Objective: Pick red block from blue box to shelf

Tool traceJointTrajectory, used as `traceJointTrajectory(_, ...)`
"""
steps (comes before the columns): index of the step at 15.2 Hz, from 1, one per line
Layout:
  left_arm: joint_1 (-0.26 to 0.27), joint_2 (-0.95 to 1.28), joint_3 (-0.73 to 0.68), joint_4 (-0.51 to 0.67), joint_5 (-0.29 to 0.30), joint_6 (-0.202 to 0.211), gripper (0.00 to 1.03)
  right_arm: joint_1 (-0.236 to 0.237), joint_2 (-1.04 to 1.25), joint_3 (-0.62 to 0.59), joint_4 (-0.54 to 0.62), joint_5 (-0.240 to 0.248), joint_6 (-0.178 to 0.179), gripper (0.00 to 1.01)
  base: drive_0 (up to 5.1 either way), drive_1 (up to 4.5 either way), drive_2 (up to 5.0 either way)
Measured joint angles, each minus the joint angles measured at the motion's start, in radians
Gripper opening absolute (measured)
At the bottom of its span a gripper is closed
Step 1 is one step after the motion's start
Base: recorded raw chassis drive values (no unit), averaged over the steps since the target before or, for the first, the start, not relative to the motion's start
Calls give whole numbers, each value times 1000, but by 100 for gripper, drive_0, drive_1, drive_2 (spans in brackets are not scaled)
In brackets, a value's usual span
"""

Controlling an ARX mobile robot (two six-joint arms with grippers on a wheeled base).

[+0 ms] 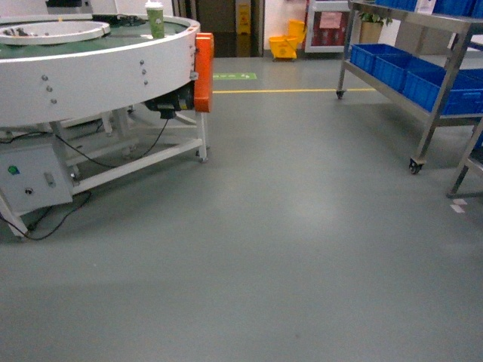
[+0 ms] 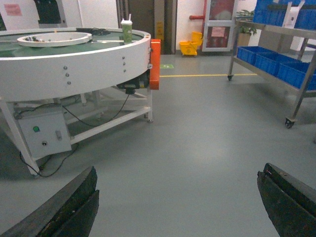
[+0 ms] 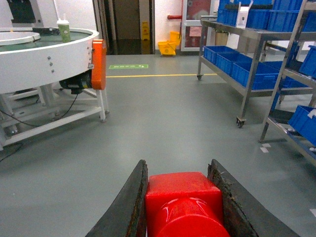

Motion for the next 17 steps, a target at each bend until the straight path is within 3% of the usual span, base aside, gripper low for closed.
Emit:
traceJointTrajectory(13, 0, 0, 0, 1, 0, 0, 98, 0, 0, 0, 0, 0, 0, 28, 0, 0, 0)
traceJointTrajectory(17, 0, 0, 0, -3, 0, 0, 98, 0, 0, 0, -2, 0, 0, 28, -3, 421, -428)
